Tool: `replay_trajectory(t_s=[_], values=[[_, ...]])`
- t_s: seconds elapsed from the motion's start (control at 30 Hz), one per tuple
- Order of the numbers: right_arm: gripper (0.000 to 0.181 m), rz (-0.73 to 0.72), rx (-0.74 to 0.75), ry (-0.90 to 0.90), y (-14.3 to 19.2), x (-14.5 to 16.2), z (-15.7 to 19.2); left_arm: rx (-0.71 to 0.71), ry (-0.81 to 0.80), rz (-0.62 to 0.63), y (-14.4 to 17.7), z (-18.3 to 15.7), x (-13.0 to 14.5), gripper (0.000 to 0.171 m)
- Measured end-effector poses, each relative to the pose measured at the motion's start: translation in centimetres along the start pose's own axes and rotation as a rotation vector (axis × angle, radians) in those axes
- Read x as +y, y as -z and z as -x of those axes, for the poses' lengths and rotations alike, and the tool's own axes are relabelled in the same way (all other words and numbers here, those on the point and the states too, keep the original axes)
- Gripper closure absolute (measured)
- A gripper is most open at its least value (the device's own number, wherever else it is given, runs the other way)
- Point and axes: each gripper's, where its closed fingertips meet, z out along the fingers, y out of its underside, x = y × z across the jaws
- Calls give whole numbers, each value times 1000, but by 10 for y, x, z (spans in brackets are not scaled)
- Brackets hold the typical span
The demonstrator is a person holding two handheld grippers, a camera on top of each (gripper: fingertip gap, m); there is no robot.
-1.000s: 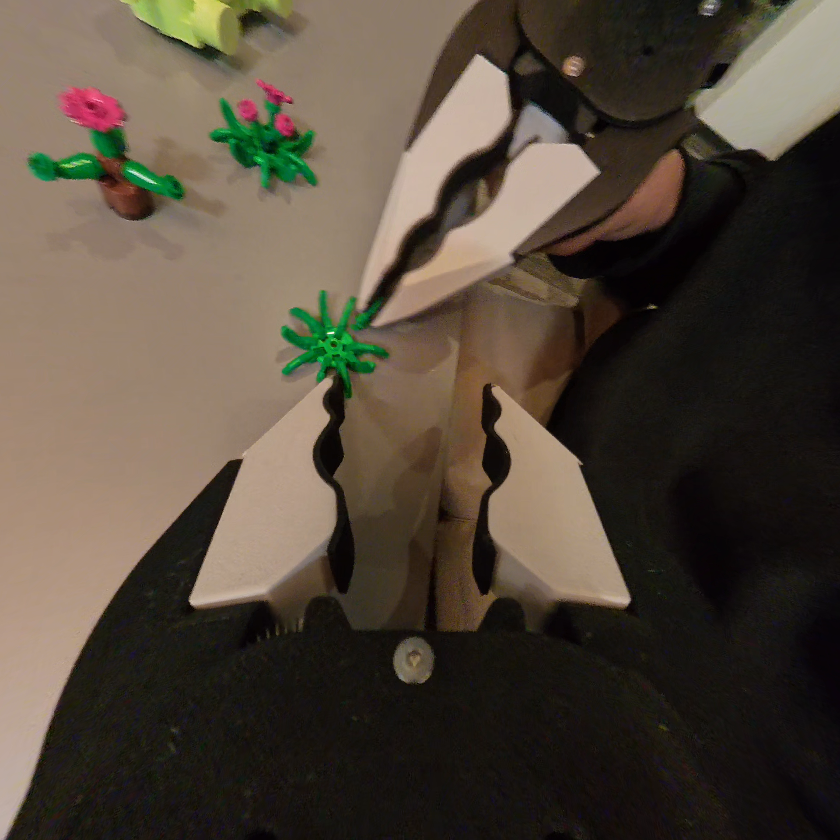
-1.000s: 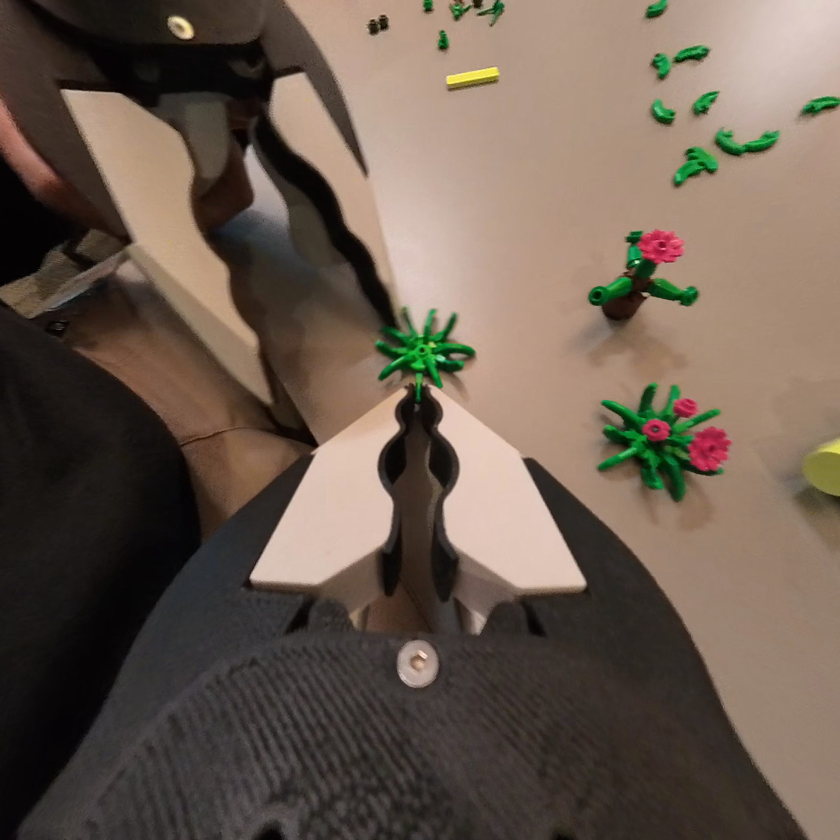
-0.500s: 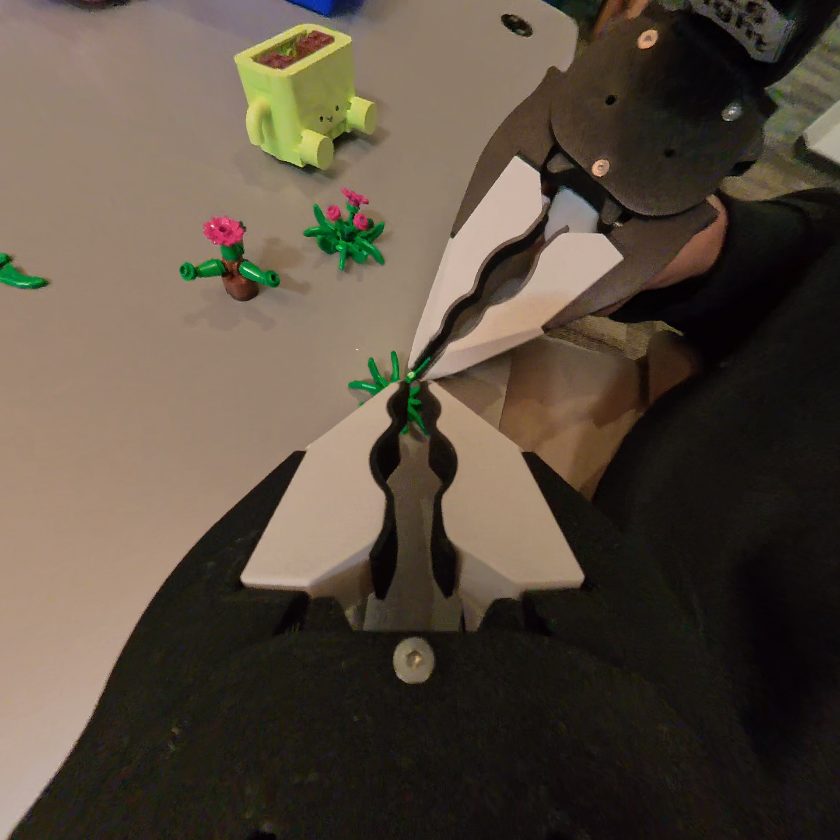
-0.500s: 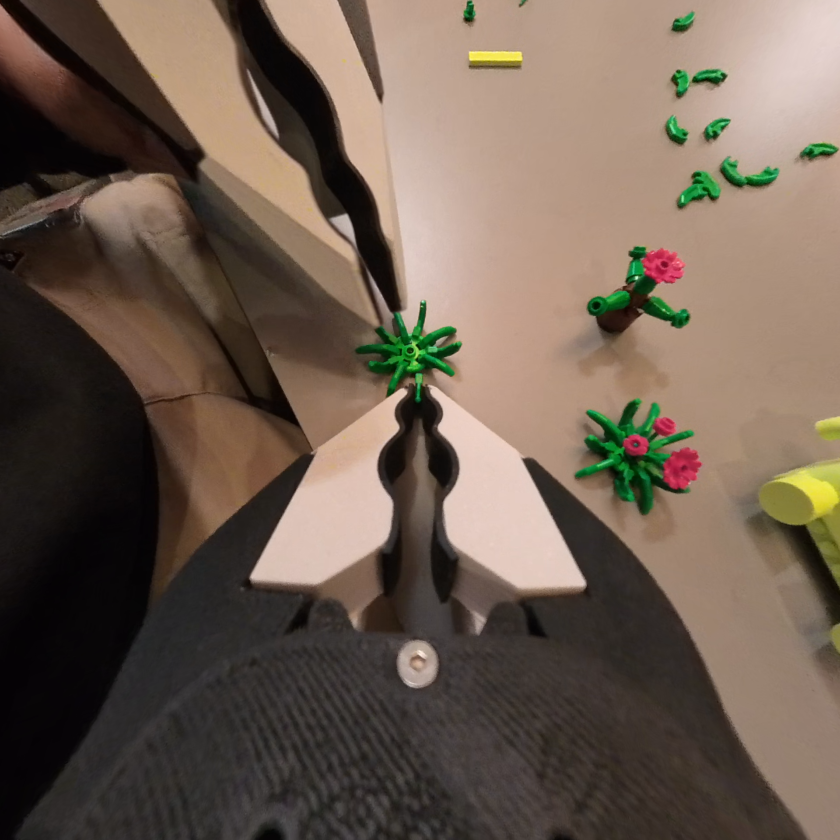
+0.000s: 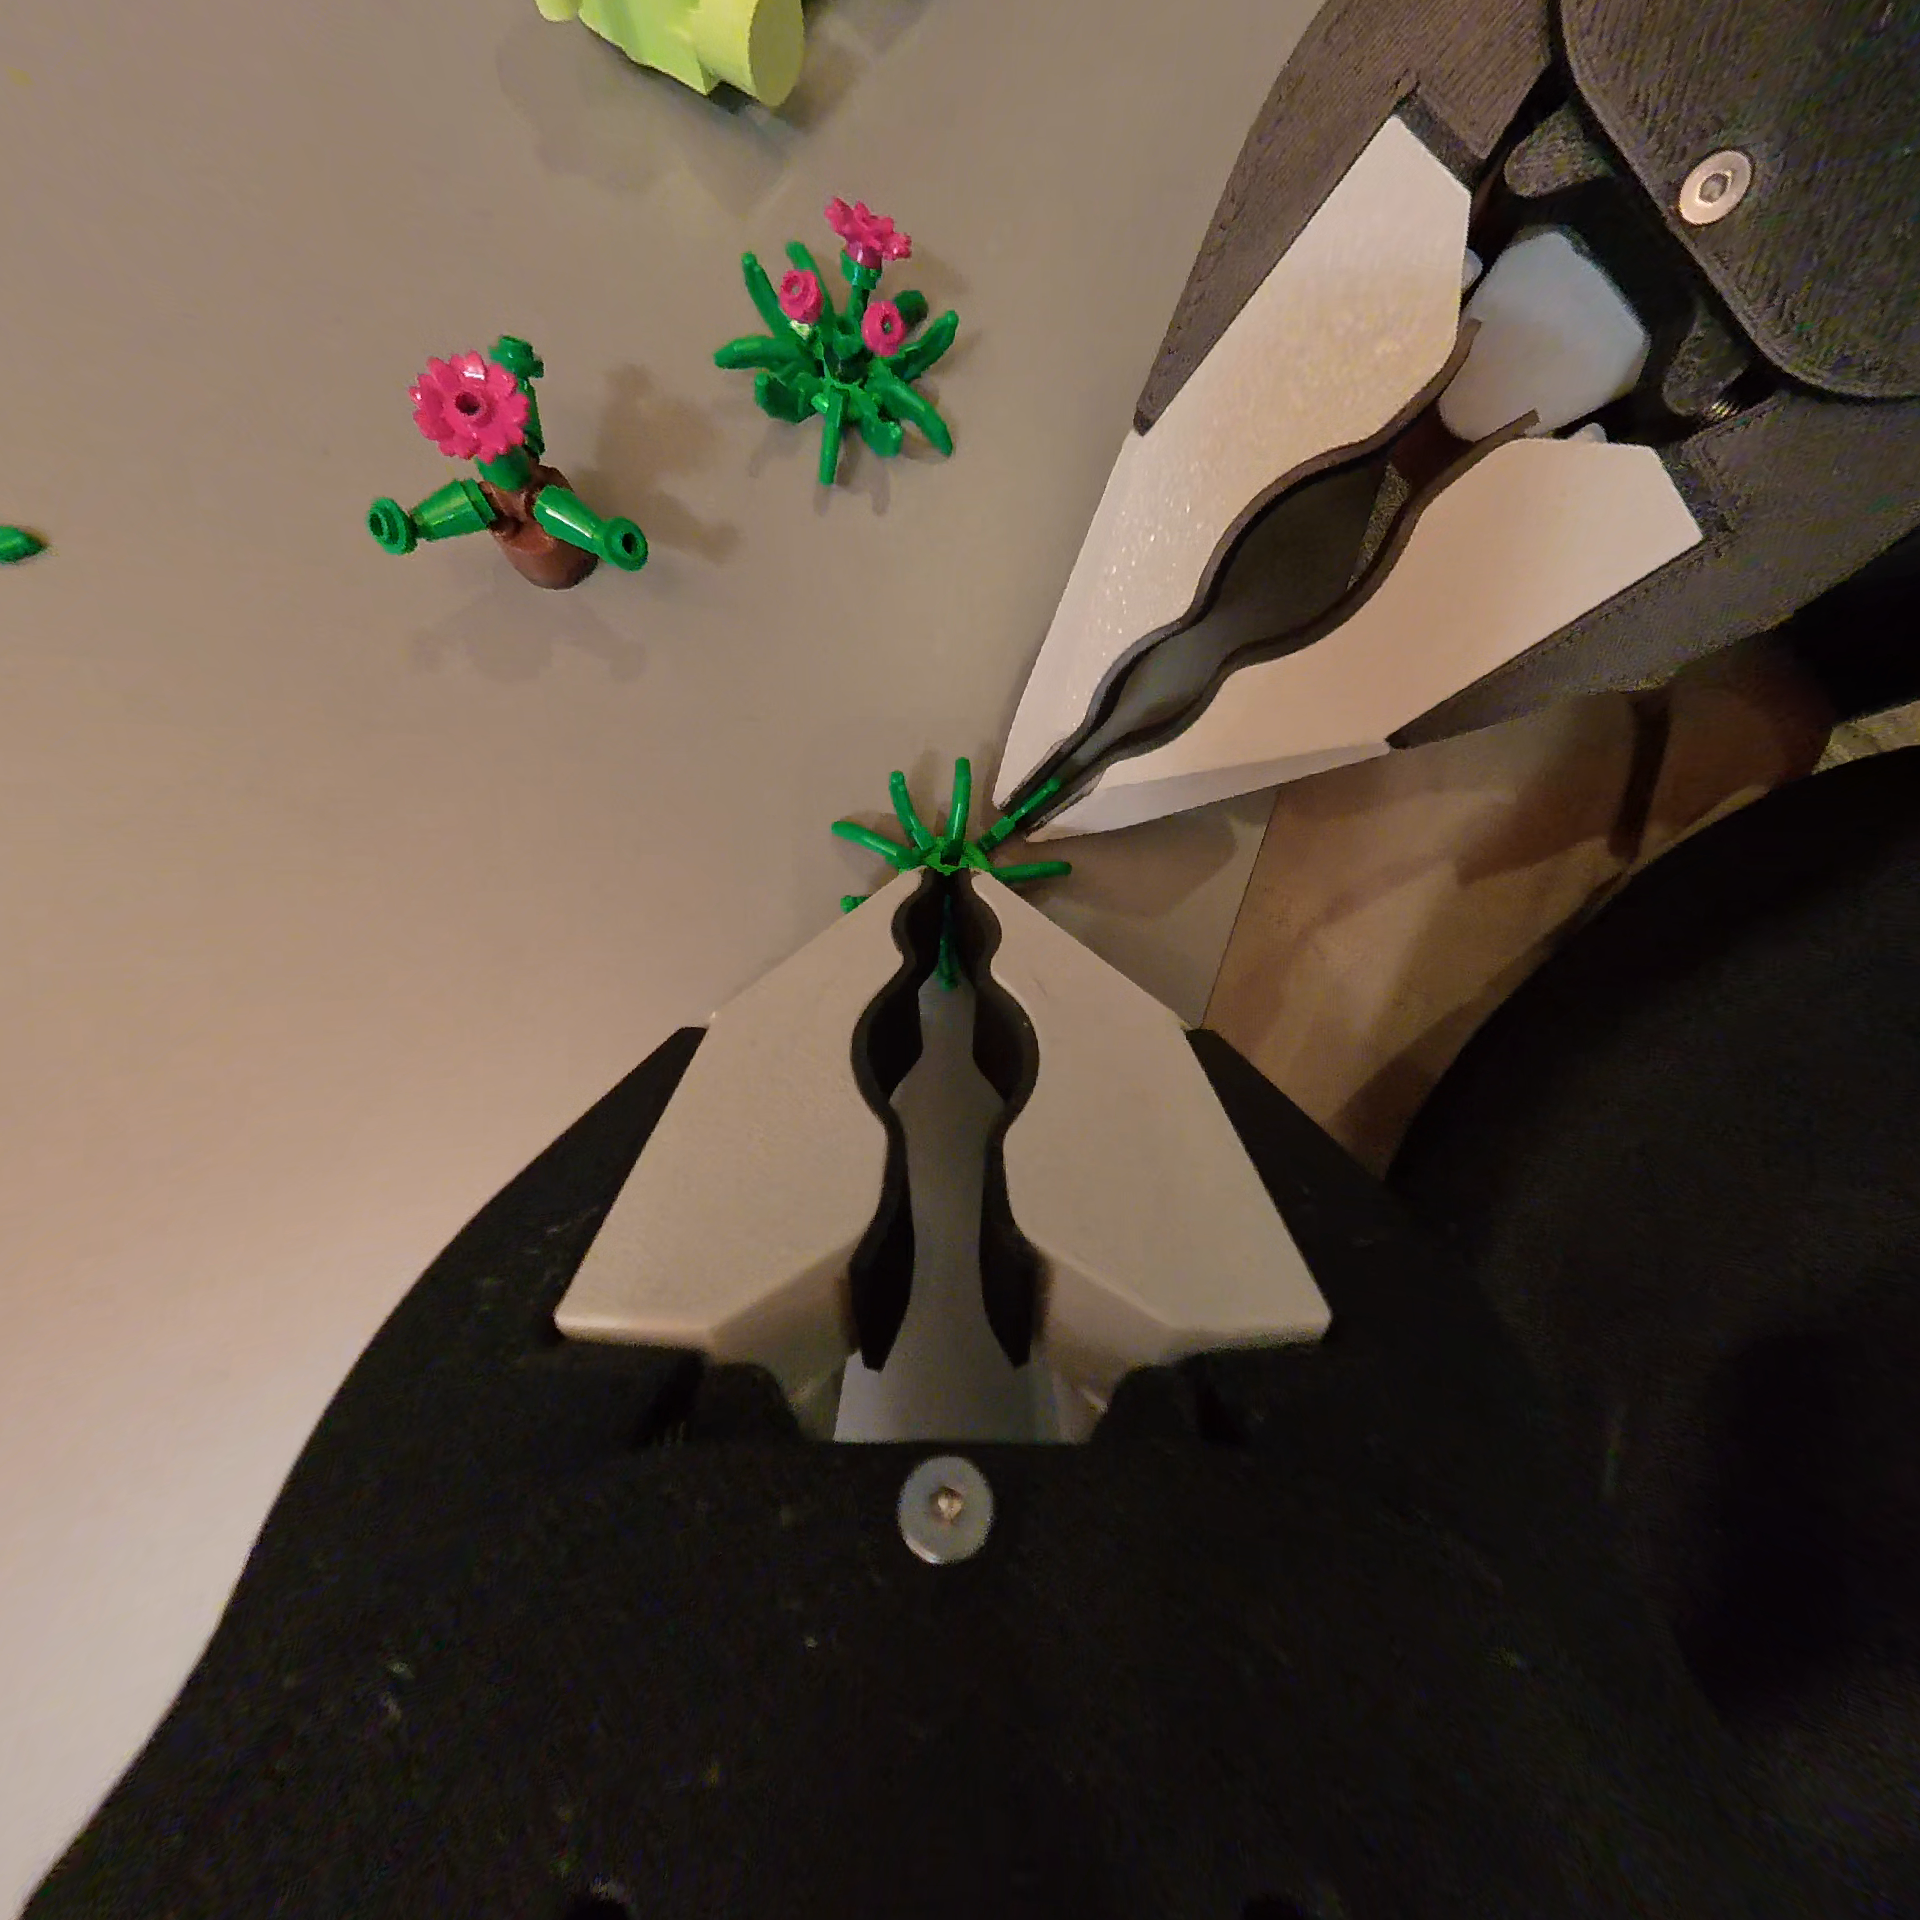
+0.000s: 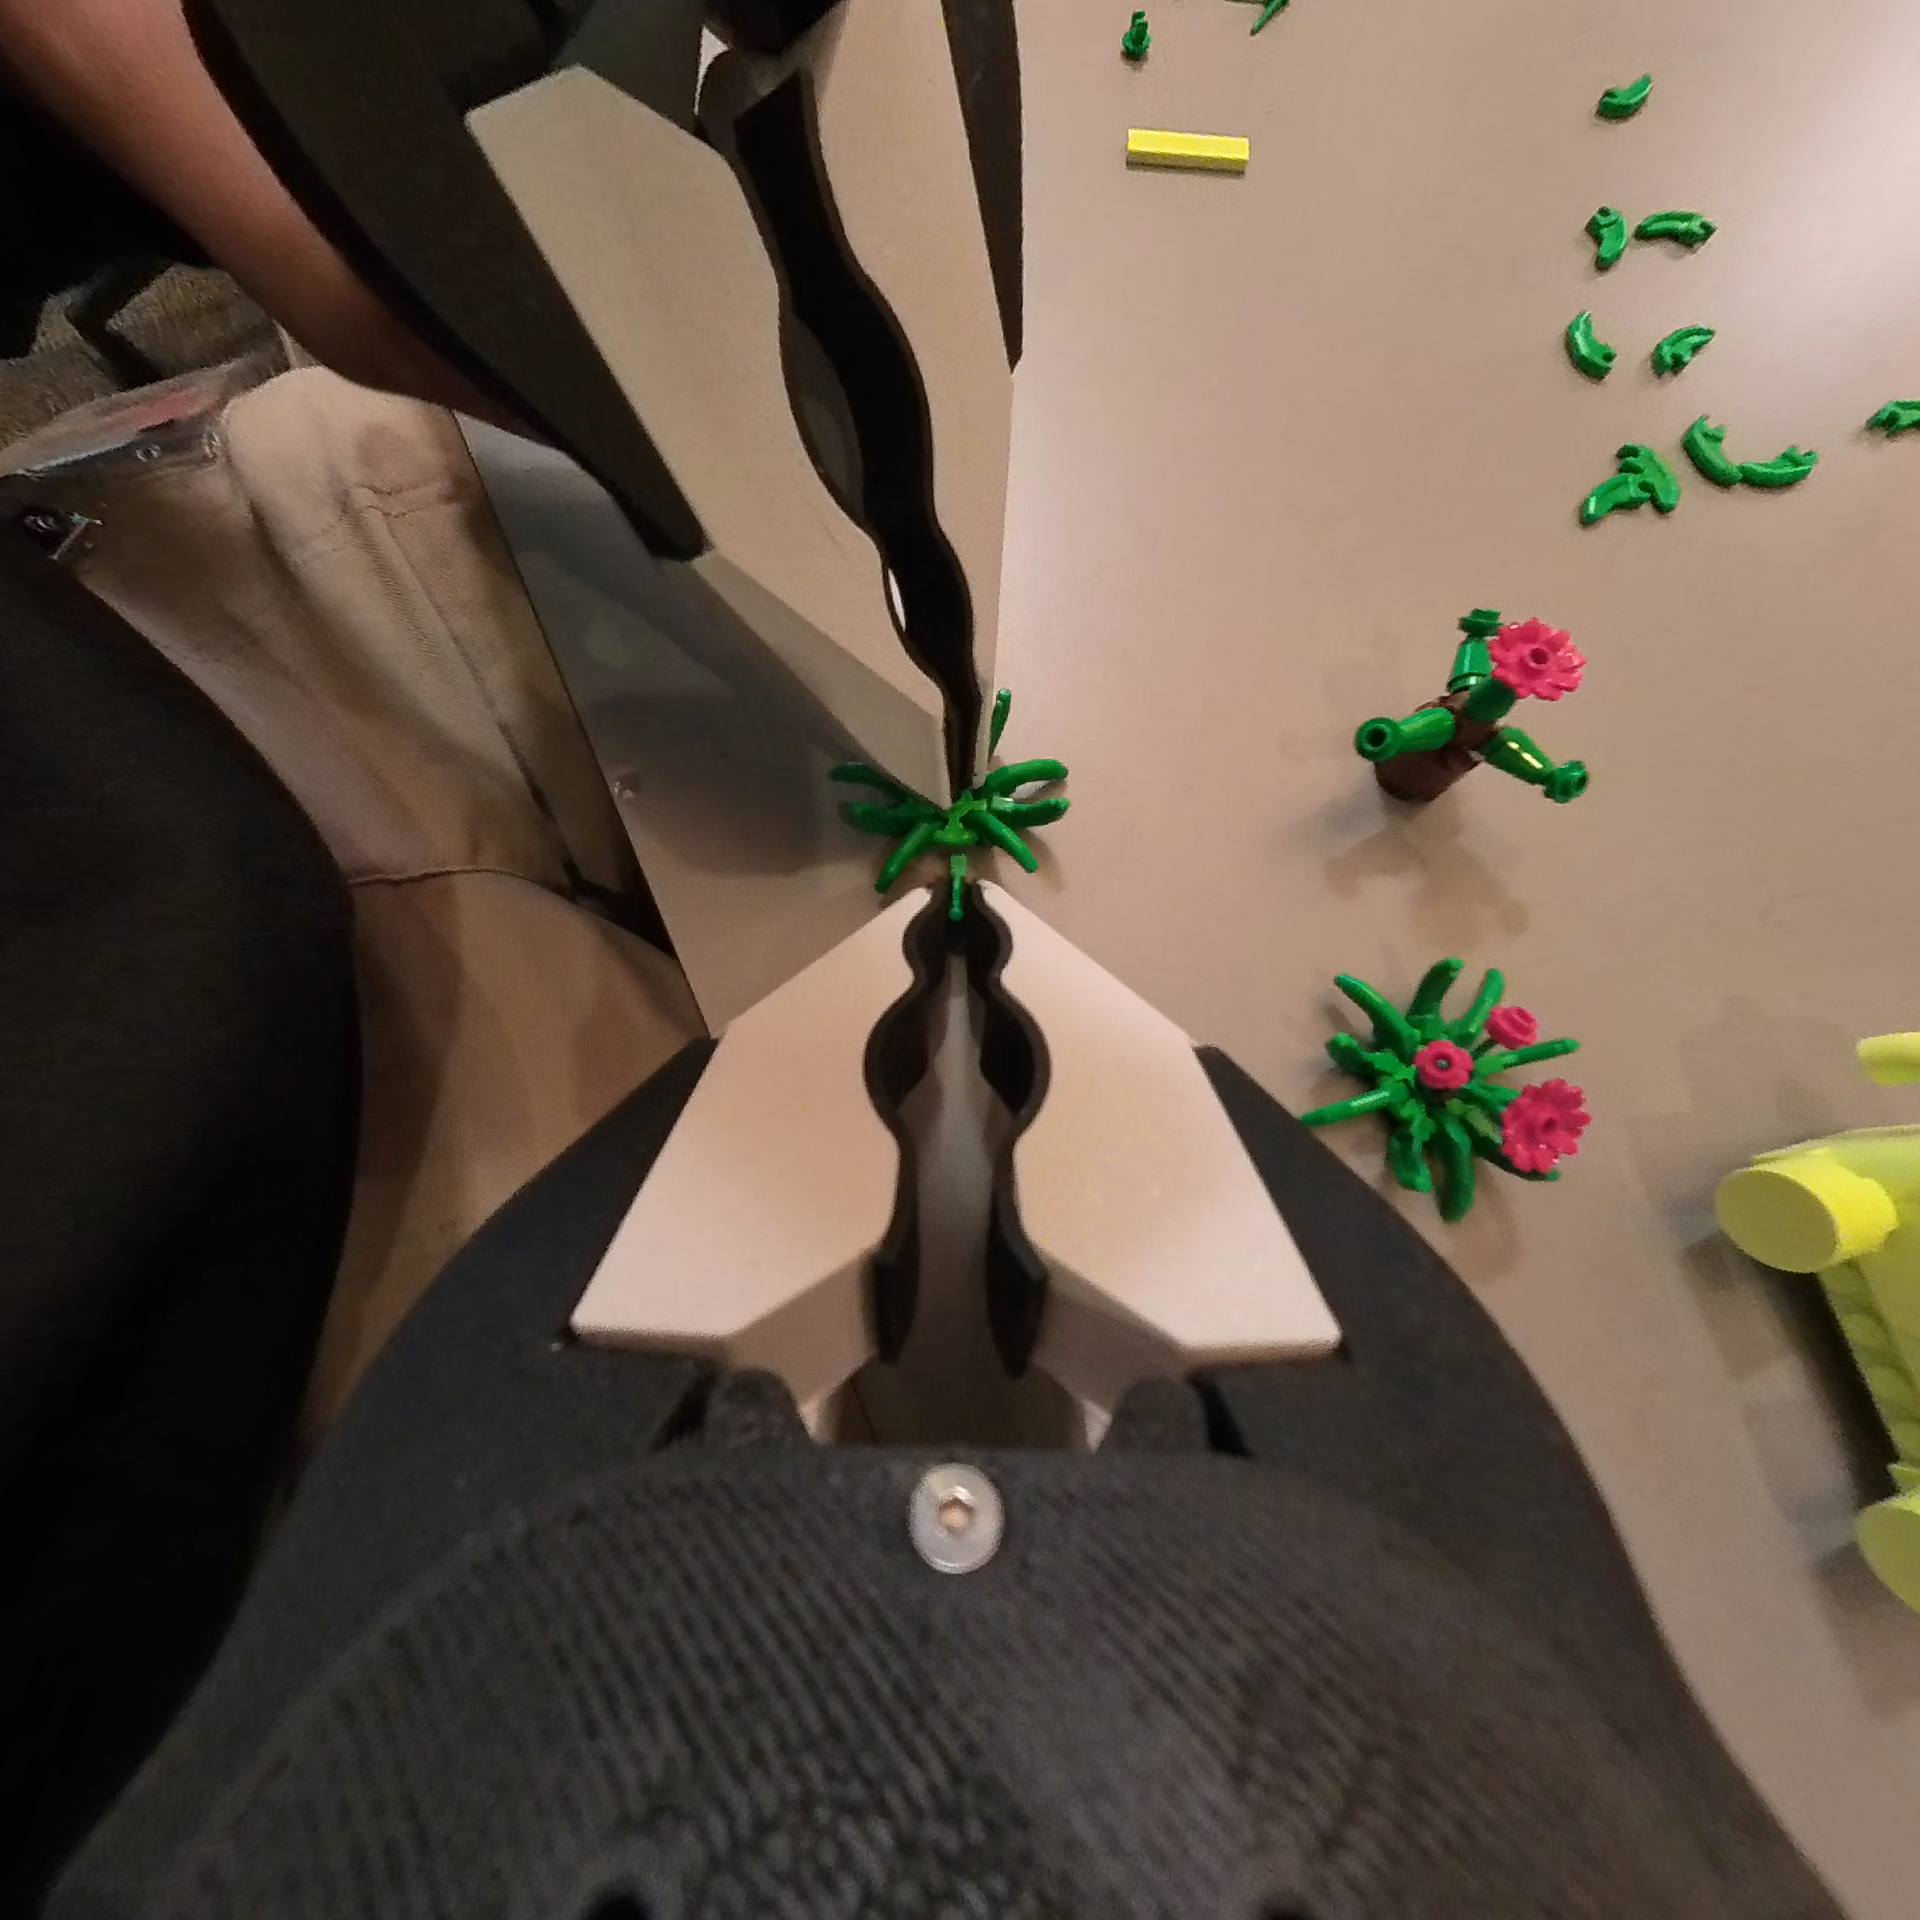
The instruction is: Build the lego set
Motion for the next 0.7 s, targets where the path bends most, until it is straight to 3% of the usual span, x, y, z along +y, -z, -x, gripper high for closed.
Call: replay_trajectory(t_s=[0.7], values=[[180,-3,4,-38,-3,-3,1,45,108,30,1,-1,4,167]])
